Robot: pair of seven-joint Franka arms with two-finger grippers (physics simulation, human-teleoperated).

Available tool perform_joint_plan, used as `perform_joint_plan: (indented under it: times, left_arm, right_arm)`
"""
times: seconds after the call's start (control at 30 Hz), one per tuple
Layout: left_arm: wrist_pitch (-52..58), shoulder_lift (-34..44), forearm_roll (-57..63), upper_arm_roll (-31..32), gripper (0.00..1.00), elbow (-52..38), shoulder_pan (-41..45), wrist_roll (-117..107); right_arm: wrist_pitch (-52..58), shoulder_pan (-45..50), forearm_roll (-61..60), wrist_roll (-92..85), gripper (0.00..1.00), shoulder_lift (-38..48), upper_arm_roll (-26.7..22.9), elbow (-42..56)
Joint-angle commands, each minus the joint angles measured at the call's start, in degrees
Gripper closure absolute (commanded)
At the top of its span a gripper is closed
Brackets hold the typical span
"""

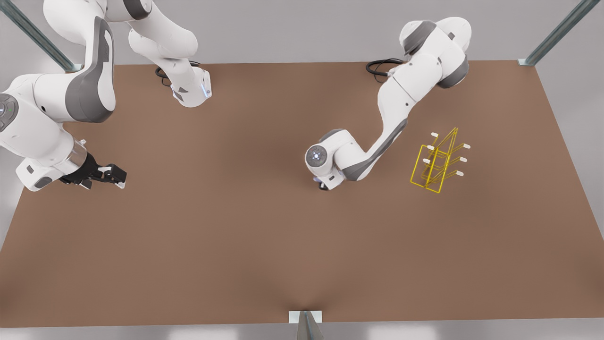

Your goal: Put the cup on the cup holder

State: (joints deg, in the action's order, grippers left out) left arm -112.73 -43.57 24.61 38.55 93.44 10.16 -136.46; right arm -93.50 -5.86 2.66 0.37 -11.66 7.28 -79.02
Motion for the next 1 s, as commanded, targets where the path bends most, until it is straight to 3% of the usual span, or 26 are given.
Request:
perform_joint_plan:
  times: [0.0,0.23,0.4,0.53,0.63,0.73,0.97]
  left_arm:
    - [6.21,1.64,0.09,6.62,0.19,-0.36,-6.38,9.64]
    - [22.82,2.53,12.83,6.71,0.18,-5.63,-3.13,1.55]
    - [47.95,2.44,28.83,6.45,0.17,-10.12,-0.58,-0.56]
    - [58.42,2.26,34.1,5.66,0.17,-10.03,-0.14,-7.86]
    - [66.49,2.09,39.37,-1.72,0.17,-8.97,4.16,-8.91]
    - [70.63,1.47,39.73,-7.35,0.16,-6.6,6.89,-14.09]
    - [70.55,2.26,38.41,-8.14,0.16,4.03,3.38,-24.46]
  right_arm:
    - [-0.1,-0.03,-0.02,-0.45,0.0,0.06,0.01,0.01]
    - [-0.1,-0.12,-0.11,-0.45,0.0,-0.12,0.01,0.01]
    - [-0.1,-0.12,-0.02,-0.45,0.0,-0.12,0.01,0.01]
    - [-0.1,-0.03,-0.11,-0.45,0.0,-0.12,0.01,0.01]
    - [-0.1,-0.03,-0.11,-0.45,0.0,-0.21,0.01,0.01]
    - [-0.1,-0.12,-0.11,-0.45,0.0,-0.21,0.01,0.01]
    - [-0.1,-0.21,-0.02,-0.54,0.0,-0.21,0.01,0.01]
